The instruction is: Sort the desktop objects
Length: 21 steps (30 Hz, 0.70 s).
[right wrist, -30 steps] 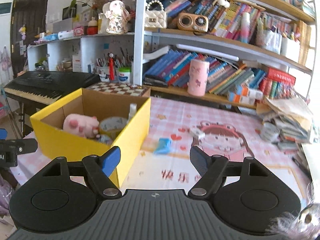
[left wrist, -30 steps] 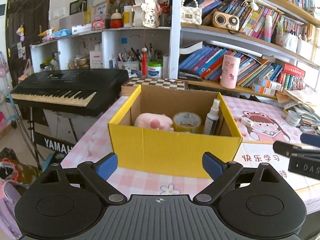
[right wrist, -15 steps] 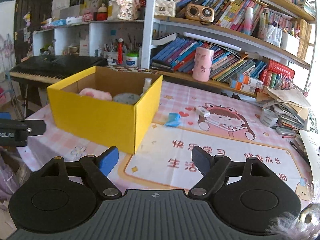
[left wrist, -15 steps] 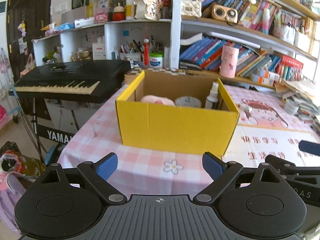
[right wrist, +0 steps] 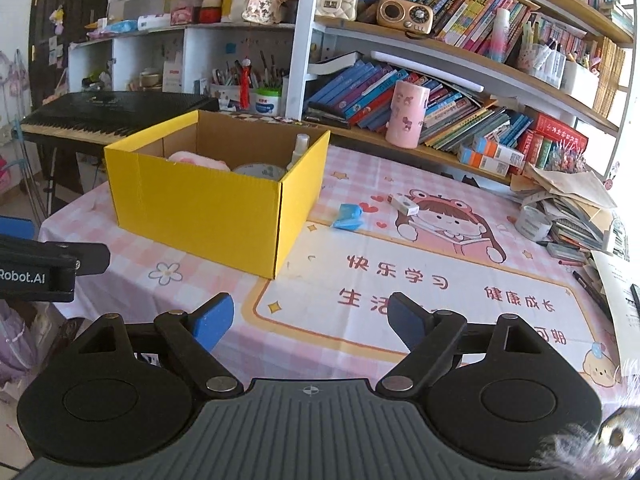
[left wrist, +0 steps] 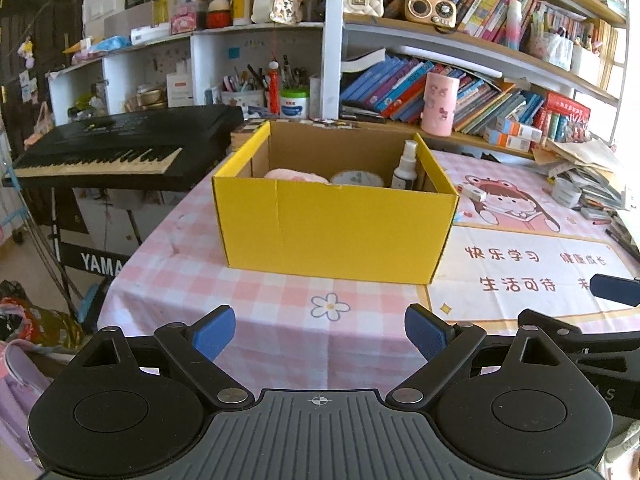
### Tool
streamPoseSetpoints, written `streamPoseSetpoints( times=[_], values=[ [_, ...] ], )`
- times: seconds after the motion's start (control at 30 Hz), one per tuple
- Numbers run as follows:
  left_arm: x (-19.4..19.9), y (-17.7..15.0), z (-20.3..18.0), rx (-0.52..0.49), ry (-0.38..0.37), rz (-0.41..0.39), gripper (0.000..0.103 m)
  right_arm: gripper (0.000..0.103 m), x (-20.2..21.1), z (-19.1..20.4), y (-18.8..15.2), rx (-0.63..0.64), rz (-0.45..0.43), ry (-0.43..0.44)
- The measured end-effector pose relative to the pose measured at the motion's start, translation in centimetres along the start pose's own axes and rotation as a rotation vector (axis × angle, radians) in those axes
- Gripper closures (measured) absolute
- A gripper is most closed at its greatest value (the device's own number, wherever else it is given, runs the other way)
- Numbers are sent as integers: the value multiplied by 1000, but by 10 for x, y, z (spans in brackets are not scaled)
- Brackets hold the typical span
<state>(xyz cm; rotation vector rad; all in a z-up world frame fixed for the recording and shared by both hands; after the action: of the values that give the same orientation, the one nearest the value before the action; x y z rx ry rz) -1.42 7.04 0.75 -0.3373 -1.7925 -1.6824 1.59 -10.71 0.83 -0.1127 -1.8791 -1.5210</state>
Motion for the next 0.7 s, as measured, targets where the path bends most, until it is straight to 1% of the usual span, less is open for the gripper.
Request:
streamPoseSetpoints(
  times=[0.13, 0.3, 0.7],
  values=[
    [-3, -2, -6, -17, -23, 21, 9, 18, 1, 1, -5, 3, 26, 0],
    [-5, -5, -16, -55, -61, 39, 9, 17, 4, -4, -11, -17, 57, -21],
    [-10, -5, -46, -144, -158, 58, 9, 17, 13, -23, -25, -85, 101, -107]
  ],
)
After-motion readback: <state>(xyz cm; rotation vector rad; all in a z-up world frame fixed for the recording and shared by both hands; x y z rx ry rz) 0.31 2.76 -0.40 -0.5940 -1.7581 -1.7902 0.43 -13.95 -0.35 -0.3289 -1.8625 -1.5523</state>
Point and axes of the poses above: each gripper's, at about its wrist camera, not at the fingertips, and x roughly against the way its jaws point, z to its left, y to its top, the point moved 1 cm from there along -x, roughly the way its jaws point, and after that the axes turned 6 degrees about y, right-handed, at the moved point
